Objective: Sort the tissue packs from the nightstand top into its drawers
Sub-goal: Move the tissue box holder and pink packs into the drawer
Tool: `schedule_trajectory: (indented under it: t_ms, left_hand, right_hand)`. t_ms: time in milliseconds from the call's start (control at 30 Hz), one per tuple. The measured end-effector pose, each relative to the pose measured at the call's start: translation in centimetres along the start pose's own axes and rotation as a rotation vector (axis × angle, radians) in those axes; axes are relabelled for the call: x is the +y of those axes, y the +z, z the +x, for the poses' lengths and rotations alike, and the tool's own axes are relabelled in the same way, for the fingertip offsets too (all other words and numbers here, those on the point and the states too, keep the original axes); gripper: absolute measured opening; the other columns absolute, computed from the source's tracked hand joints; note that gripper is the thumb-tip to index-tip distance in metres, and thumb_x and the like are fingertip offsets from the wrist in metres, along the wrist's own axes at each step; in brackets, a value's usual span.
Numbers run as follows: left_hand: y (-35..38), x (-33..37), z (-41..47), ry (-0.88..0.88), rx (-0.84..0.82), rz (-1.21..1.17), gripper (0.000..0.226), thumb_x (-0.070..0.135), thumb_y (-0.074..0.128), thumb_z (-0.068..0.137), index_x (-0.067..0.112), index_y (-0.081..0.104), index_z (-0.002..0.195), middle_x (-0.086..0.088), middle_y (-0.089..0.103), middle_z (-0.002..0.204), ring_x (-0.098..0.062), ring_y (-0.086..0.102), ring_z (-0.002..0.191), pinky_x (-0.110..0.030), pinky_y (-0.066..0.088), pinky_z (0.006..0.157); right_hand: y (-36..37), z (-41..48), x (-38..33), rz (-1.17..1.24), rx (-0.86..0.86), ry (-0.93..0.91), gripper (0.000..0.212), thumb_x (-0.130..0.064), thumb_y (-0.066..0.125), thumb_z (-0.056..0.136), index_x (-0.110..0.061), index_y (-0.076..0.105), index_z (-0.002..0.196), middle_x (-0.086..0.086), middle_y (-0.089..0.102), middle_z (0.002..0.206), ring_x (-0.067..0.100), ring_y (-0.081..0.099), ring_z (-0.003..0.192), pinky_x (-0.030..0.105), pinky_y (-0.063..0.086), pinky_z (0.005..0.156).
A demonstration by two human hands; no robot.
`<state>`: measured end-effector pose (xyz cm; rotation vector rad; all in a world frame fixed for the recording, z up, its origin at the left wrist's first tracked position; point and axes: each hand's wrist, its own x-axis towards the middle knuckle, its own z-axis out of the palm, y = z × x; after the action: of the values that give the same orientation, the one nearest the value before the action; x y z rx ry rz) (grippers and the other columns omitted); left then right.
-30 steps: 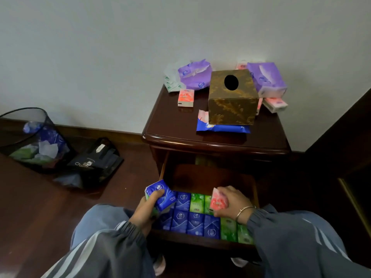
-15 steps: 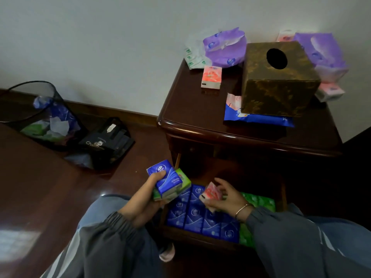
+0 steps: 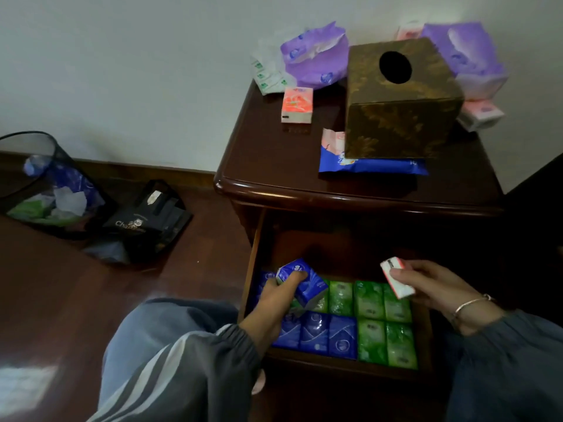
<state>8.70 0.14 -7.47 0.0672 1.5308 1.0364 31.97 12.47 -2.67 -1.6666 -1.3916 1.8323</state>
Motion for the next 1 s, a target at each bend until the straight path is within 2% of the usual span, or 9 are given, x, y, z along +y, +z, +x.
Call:
schedule_trajectory:
  t_ms: [100, 200, 333, 433, 533, 667, 800, 933, 1000]
  left_hand:
    - [3.1, -0.7, 1.2, 0.017, 0.026, 0.029, 0.056, 0.036, 0.074, 0.076, 0.005, 0.054, 0.118, -0.02, 0.068, 0.109, -0.032, 0.068, 0.097, -0.047, 0.057, 0.083]
    - [5.3, -1.1, 2.2, 0.003, -0.01, 0.169, 0.06, 0.039, 0.074, 0.073, 0.0, 0.059, 0.117, -0.024, 0.067, 0.112, -0.036, 0.065, 0.104, -0.053, 0.051, 0.093]
    - [5.9, -1.1, 2.4, -0.08, -0.086, 0.407, 0.058, 0.048, 0.072, 0.065, 0.006, 0.068, 0.106, -0.015, 0.07, 0.108, -0.032, 0.063, 0.106, -0.046, 0.048, 0.1]
    - [4.3, -0.9, 3.3, 0.053, -0.014, 0.33, 0.048, 0.038, 0.072, 0.073, 0.005, 0.067, 0.108, -0.015, 0.073, 0.101, -0.031, 0.068, 0.097, -0.044, 0.054, 0.09]
    - [3.9, -0.9, 3.5, 0.05, -0.033, 0.157, 0.043, 0.029, 0.069, 0.08, 0.001, 0.061, 0.112, -0.022, 0.071, 0.105, -0.035, 0.068, 0.095, -0.05, 0.054, 0.091]
    - [5.2, -2.2, 3.5, 0.001, -0.124, 0.283, 0.039, 0.028, 0.067, 0.084, 0.005, 0.061, 0.114, -0.015, 0.071, 0.108, -0.028, 0.067, 0.098, -0.043, 0.055, 0.089]
    - [4.0, -0.6, 3.9, 0.062, -0.093, 0.25, 0.014, 0.025, 0.063, 0.086, 0.012, 0.067, 0.088, -0.003, 0.073, 0.074, -0.016, 0.068, 0.067, -0.025, 0.053, 0.06]
    - [1.8, 1.3, 4.6, 0.045, -0.116, 0.305, 0.025, 0.02, 0.06, 0.091, 0.001, 0.064, 0.106, -0.016, 0.07, 0.097, -0.024, 0.066, 0.082, -0.035, 0.052, 0.081]
    - [2.0, 1.3, 4.9, 0.021, -0.171, 0.388, 0.027, 0.018, 0.061, 0.091, 0.001, 0.06, 0.112, -0.018, 0.069, 0.102, -0.025, 0.066, 0.086, -0.035, 0.053, 0.082]
  right_hand:
    - [-1.6, -0.4, 0.5, 0.052, 0.112, -0.013, 0.034, -0.02, 0.07, 0.078, -0.012, 0.059, 0.109, 0.008, 0.065, 0.101, 0.016, 0.063, 0.083, 0.026, 0.05, 0.066]
    - [-2.4, -0.4, 1.4, 0.072, 0.167, -0.039, 0.041, -0.025, 0.073, 0.077, -0.01, 0.06, 0.112, 0.012, 0.066, 0.109, 0.024, 0.065, 0.094, 0.035, 0.054, 0.08]
    - [-3.1, -0.6, 2.5, 0.056, 0.222, -0.042, 0.046, -0.033, 0.077, 0.071, -0.014, 0.062, 0.11, 0.009, 0.066, 0.108, 0.025, 0.063, 0.101, 0.042, 0.049, 0.097]
    - [-3.3, -0.7, 2.7, 0.068, 0.235, -0.054, 0.043, -0.036, 0.078, 0.068, -0.02, 0.062, 0.105, 0.005, 0.066, 0.105, 0.022, 0.063, 0.099, 0.04, 0.05, 0.095]
    - [-3.2, -0.5, 2.4, 0.093, 0.235, -0.077, 0.043, -0.036, 0.079, 0.067, -0.021, 0.062, 0.103, 0.005, 0.066, 0.105, 0.024, 0.064, 0.099, 0.043, 0.05, 0.094]
    - [-2.6, -0.6, 2.3, 0.108, 0.213, -0.077, 0.036, -0.035, 0.077, 0.071, -0.022, 0.06, 0.099, 0.001, 0.064, 0.101, 0.018, 0.063, 0.092, 0.033, 0.052, 0.083]
    - [-2.5, -0.6, 2.3, 0.139, 0.209, -0.059, 0.038, -0.037, 0.075, 0.073, -0.02, 0.059, 0.103, -0.001, 0.064, 0.095, 0.011, 0.062, 0.082, 0.022, 0.045, 0.061]
    - [-2.6, -0.4, 2.5, 0.168, 0.212, -0.058, 0.035, -0.036, 0.074, 0.073, -0.021, 0.059, 0.101, -0.002, 0.065, 0.091, 0.01, 0.063, 0.077, 0.017, 0.046, 0.055]
    - [-2.5, -0.3, 2.6, 0.177, 0.209, -0.057, 0.036, -0.035, 0.075, 0.073, -0.02, 0.059, 0.102, -0.001, 0.066, 0.091, 0.009, 0.064, 0.077, 0.014, 0.046, 0.051]
